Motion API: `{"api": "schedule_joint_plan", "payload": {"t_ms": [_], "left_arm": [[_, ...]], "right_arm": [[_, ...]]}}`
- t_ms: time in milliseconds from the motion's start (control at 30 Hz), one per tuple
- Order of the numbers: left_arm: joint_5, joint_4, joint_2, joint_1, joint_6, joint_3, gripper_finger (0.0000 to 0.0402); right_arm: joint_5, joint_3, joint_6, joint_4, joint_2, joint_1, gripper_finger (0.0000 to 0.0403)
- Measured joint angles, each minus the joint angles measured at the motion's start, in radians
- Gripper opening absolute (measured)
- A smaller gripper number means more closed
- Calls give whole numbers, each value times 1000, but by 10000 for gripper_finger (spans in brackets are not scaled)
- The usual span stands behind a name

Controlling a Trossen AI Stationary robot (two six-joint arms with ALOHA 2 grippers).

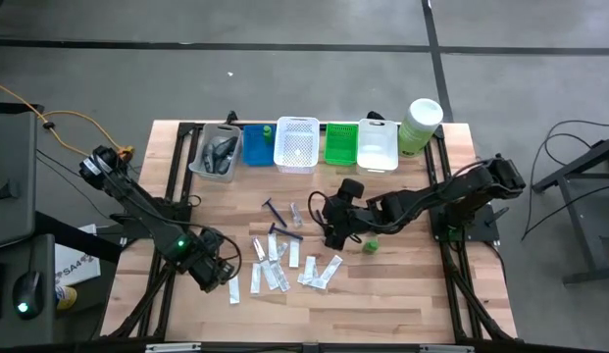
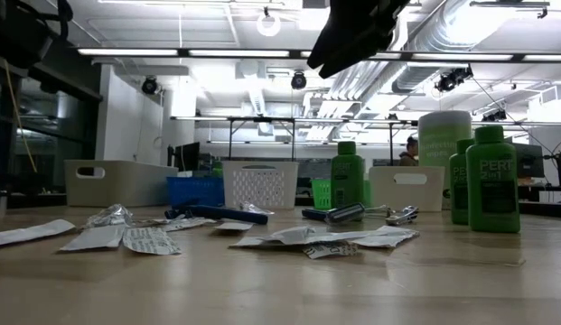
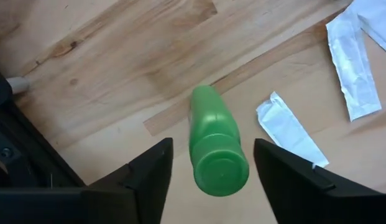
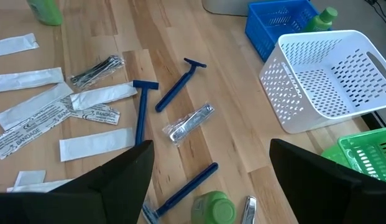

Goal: Pick & Place Travel size toiletries
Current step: Put the shampoo into the blue bin

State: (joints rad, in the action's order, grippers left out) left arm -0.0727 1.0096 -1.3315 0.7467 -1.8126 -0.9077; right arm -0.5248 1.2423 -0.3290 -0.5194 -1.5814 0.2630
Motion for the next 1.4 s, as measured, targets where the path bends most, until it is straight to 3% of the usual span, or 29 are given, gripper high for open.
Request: {"api": "schedule_joint_plan", "payload": {"t_ms": [533, 867, 1067, 1233, 1400], "left_arm": [[7, -12, 0, 0, 24, -1, 118], [-2, -6, 0, 0, 75, -4, 104], [-31, 143, 0, -3, 86, -91, 102], [-91, 314, 0, -70, 154, -190, 102], [-157, 328, 0, -235, 387, -240, 102]], "right_arm": [[0, 0, 6, 0, 0, 0, 313], [0, 0, 11, 0, 0, 2, 313], [0, 0, 19, 0, 0, 6, 313], [-24, 0, 19, 0, 0, 6, 313], [-27, 0, 18, 9, 0, 6, 313]]}}
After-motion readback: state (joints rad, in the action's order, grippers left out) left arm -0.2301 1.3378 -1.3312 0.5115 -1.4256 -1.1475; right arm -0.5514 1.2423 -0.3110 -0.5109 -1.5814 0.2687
